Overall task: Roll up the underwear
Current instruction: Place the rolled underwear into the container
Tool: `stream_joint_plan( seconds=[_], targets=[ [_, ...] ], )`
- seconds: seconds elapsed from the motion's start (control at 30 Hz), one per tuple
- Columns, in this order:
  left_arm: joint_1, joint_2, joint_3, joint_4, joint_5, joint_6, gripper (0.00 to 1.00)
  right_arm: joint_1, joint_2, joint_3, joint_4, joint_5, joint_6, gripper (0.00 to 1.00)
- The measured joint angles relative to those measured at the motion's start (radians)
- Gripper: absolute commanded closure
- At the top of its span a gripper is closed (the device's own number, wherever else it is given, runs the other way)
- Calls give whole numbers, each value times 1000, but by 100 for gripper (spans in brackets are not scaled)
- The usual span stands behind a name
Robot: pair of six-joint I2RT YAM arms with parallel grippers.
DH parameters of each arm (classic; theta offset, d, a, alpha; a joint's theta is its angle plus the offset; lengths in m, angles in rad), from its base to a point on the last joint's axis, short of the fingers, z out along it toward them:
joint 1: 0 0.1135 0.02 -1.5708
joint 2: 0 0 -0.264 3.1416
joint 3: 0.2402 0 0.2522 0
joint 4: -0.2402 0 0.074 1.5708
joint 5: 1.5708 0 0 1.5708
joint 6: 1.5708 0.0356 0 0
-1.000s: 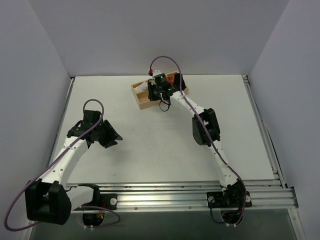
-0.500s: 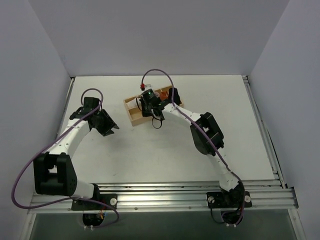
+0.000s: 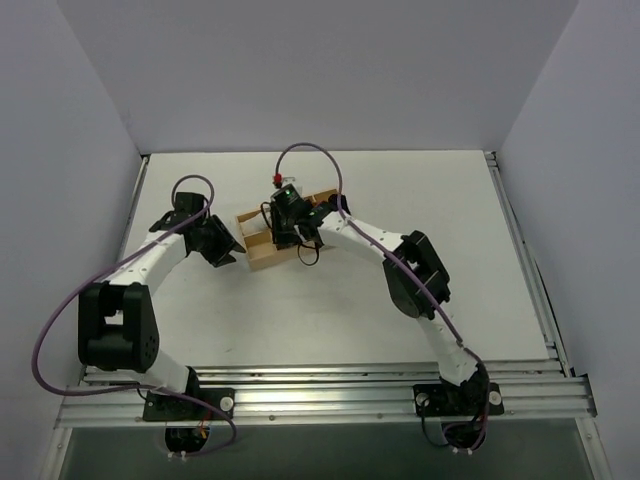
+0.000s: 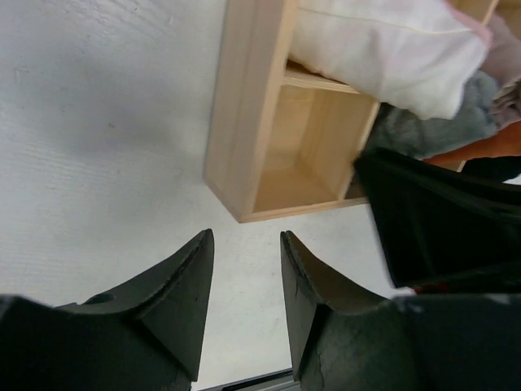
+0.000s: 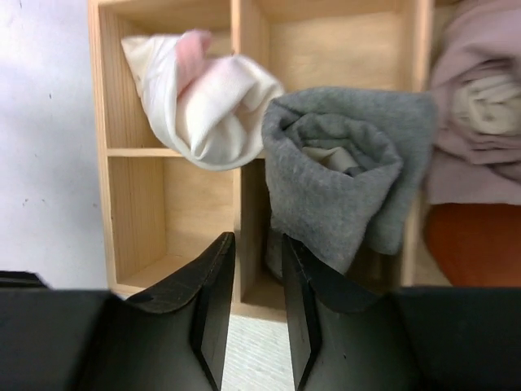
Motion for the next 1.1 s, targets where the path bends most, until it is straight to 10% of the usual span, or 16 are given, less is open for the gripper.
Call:
stream_joint_plan(
  seconds=[0.47,1.1],
  targets=[
    [-22,168,-5,19,-4,21,58,-188,-341,-248,-42,23,-53,91],
    [-41,254,14,27,-13,35,61,-264,-277,-346,-17,55,-121,99]
  ],
)
